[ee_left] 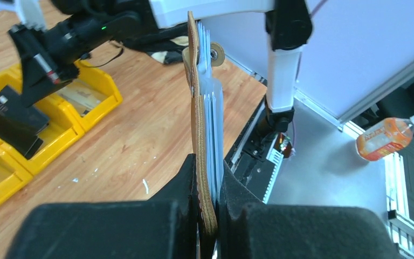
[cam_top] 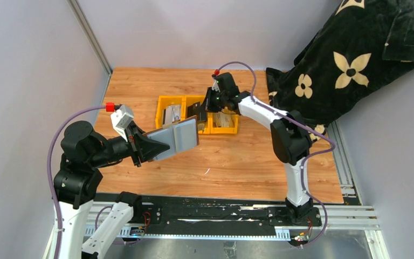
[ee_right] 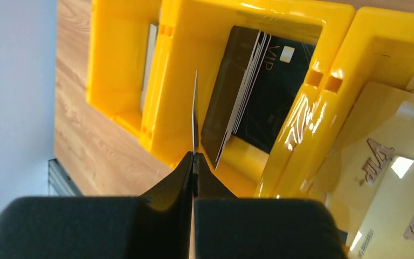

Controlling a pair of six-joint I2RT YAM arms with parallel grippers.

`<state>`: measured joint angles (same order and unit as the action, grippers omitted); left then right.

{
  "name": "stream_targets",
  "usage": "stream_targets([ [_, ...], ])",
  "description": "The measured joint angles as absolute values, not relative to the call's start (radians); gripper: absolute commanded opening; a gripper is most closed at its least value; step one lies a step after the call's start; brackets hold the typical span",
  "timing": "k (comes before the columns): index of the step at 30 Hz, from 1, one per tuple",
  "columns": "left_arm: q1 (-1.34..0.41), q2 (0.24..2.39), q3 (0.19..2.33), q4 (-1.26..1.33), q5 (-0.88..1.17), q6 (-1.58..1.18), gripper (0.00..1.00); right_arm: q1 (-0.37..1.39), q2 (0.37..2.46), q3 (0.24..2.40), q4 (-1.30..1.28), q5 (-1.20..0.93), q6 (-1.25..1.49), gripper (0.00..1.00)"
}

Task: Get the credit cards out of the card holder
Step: Place the credit card in the storage box.

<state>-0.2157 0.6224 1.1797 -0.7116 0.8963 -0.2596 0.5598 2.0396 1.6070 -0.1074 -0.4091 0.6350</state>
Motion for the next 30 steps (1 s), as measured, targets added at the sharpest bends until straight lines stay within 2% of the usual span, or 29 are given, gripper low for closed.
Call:
stream_targets([
  [3, -0.216, 0.622, 1.184, -0.703, 0.928, -0.271, 0.0, 0.582, 2.099, 1.654, -0.112, -0.354, 0.643, 0.03],
  [4, -0.216, 0.622, 1.187, -0.701, 0.939, -0.275, 0.0, 0.589, 2.116, 1.667, -0.112, -0.337, 0.649, 0.09],
  [7, -0.216, 0.622, 1.197, -0.684, 0.965, -0.287, 0.0, 0.599, 2.151, 1.699, -0.103, -0.307, 0.661, 0.4],
  [11, -0.216, 0.621, 1.206, -0.661, 0.995, -0.304, 0.0, 0.603, 2.156, 1.708, -0.093, -0.287, 0.663, 0.56],
  [14, -0.216, 0.621, 1.21, -0.646, 1.01, -0.312, 0.0, 0.602, 2.119, 1.683, -0.073, -0.288, 0.654, 0.71],
  [17, -0.216, 0.621, 1.212, -0.628, 1.018, -0.323, 0.0, 0.603, 2.0, 1.593, -0.041, -0.301, 0.646, 0.73],
  [21, -0.216, 0.621, 1.213, -0.601, 1.032, -0.345, 0.0, 0.602, 1.73, 1.417, 0.052, -0.369, 0.637, 0.74],
  [25, -0.216, 0.62, 1.216, -0.572, 1.048, -0.375, 0.0, 0.603, 1.404, 1.188, 0.252, -0.521, 0.655, 0.76],
  [30, -0.216, 0.62, 1.229, -0.553, 1.057, -0.397, 0.0, 0.609, 1.12, 0.976, 0.49, -0.709, 0.72, 0.8],
])
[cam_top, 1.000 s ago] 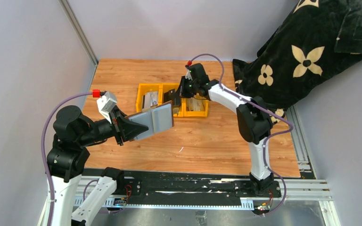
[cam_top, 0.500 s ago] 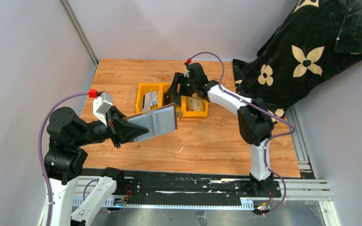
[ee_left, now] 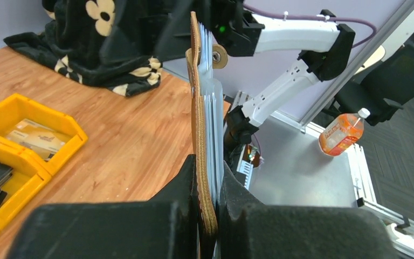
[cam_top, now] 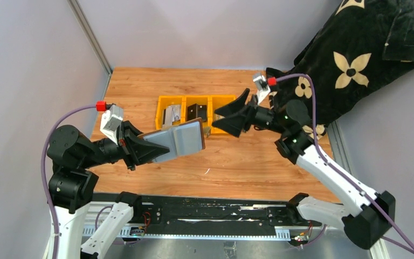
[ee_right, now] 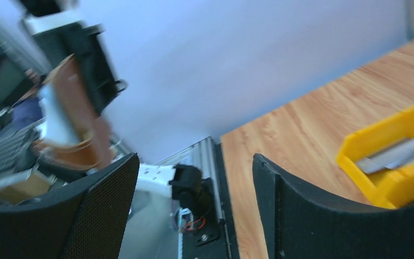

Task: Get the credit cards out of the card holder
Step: Place the credit card in the storage box, then remove the credit card from the card holder.

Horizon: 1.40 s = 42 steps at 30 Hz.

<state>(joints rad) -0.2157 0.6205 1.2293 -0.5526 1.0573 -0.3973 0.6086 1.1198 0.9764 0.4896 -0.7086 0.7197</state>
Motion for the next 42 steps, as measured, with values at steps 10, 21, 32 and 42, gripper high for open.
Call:
stream_targets([
  [10, -0.216, 0.621, 1.232, -0.491, 1.082, -0.472, 0.0, 0.782, 0.963, 0.92, 0.572, -0.854, 0.691, 0.79],
  [21, -0.216, 0.619, 1.232, -0.465, 1.097, -0.513, 0.0, 0.891, 1.031, 1.039, 0.455, -0.795, 0.579, 0.42],
  [32, -0.216, 0.616, 1.232, -0.464, 1.105, -0.518, 0.0, 0.91, 1.065, 1.042, 0.448, -0.773, 0.577, 0.22],
  [42, -0.216, 0.613, 1.232, -0.464, 1.115, -0.524, 0.0, 0.923, 1.065, 1.042, 0.468, -0.807, 0.584, 0.03],
])
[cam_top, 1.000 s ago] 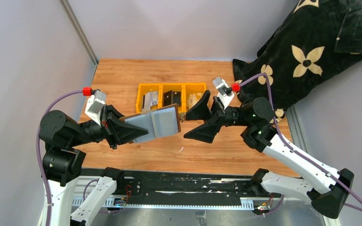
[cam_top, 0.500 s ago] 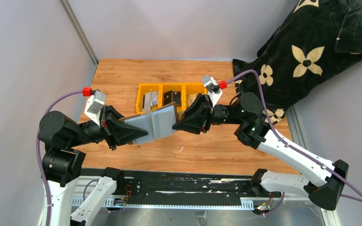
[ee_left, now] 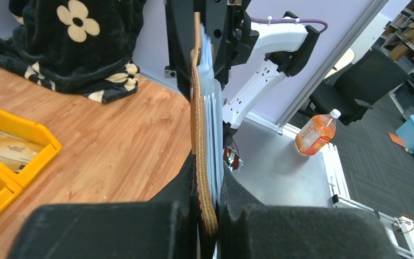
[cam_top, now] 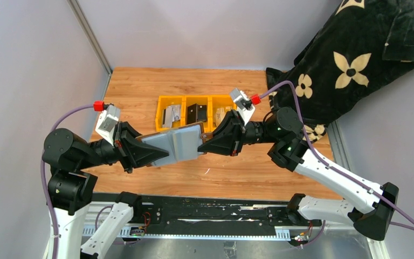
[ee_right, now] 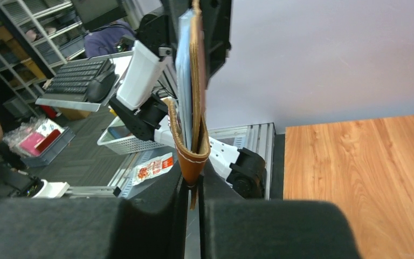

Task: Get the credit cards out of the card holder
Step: Remove the credit card from the card holder.

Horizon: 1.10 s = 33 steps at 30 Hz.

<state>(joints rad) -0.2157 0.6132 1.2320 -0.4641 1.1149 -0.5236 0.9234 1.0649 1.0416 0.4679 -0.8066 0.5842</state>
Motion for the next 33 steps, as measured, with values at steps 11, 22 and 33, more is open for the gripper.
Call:
stream_targets([
  [11, -0.216, 0.611, 1.233, -0.449, 1.13, -0.527, 0.0, 0.949, 1.065, 1.044, 0.537, -0.883, 0.617, 0.0],
  [22, -0.215, 0.606, 1.246, -0.451, 1.106, -0.504, 0.0, 1.061, 1.071, 1.158, 0.332, -0.761, 0.477, 0.32],
  [33, -0.216, 0.607, 1.246, -0.522, 1.085, -0.431, 0.0, 1.177, 1.097, 1.217, 0.121, -0.313, 0.311, 0.53],
])
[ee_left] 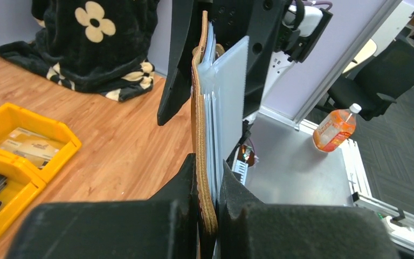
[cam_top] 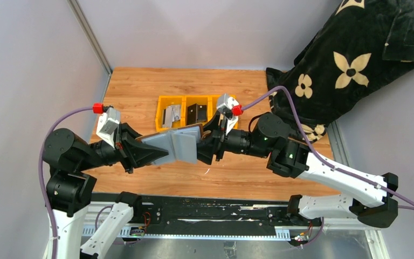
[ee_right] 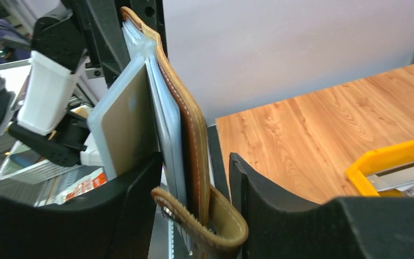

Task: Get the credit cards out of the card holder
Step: Remove the credit card from the card holder.

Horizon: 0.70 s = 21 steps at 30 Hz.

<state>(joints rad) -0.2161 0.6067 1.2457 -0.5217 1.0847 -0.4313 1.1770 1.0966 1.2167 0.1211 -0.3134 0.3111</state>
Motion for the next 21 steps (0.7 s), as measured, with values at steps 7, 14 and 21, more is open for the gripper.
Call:
stream_targets([
  [7, -0.216, 0.598, 1.246, -0.556, 1.032, -0.38, 0.07, 1.33, 1.166, 1.266, 0.096, -0.086, 0.207, 0.38],
  [14, -0.216, 0.547, 1.243, -0.573, 0.945, -0.306, 0.13, 1.459, 1.222, 1.341, 0.059, 0.169, 0.067, 0.17],
  [21, -0.216, 0.541, 1.243, -0.586, 0.957, -0.259, 0.09, 1.477, 1.215, 1.344, 0.038, 0.187, 0.005, 0.21],
])
